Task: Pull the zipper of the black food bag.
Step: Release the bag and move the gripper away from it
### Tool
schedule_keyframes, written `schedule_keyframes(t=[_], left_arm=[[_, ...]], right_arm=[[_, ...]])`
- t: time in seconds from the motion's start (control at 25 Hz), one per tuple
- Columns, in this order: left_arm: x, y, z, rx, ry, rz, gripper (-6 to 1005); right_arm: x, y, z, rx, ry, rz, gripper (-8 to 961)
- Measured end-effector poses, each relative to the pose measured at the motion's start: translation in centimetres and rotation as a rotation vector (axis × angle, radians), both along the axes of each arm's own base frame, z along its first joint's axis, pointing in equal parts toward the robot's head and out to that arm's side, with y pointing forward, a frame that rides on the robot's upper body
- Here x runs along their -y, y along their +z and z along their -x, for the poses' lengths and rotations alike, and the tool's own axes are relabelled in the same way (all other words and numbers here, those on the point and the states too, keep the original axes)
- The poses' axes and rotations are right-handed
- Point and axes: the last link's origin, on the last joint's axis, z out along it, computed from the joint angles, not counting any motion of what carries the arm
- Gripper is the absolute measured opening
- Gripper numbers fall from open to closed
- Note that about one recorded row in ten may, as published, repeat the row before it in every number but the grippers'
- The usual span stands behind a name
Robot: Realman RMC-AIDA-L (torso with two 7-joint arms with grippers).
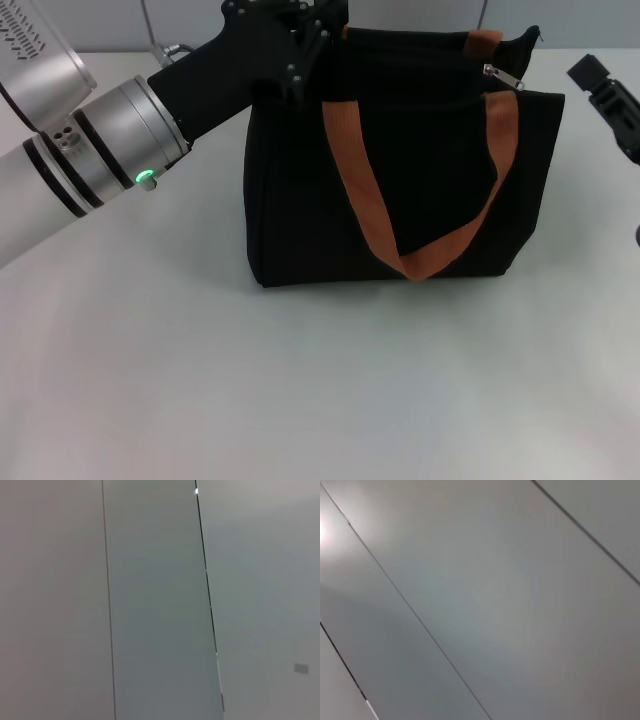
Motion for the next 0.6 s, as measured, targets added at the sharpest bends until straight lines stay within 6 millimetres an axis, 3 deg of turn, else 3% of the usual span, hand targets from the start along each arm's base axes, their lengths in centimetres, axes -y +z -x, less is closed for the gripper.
schedule_keyframes(t=[0.04,0.36,0.6], left_arm=[[0.0,-0.1,0.1,-0.004,0.007,0.000,43],[0.3,-0.1,1.0,-0.007,0.034,0.001,44],[1.1,0.9,3.1,0.049,0.117,-0.031,44]], right_arm=[[0.3,0.1,-0.2,-0.005,-0.007,-0.011,46],[0.6,-0.1,-0.7,0.008,-0.030,-0.019,384],[1.2,-0.2,-0.9,0.009,-0.032,-0.032,632]])
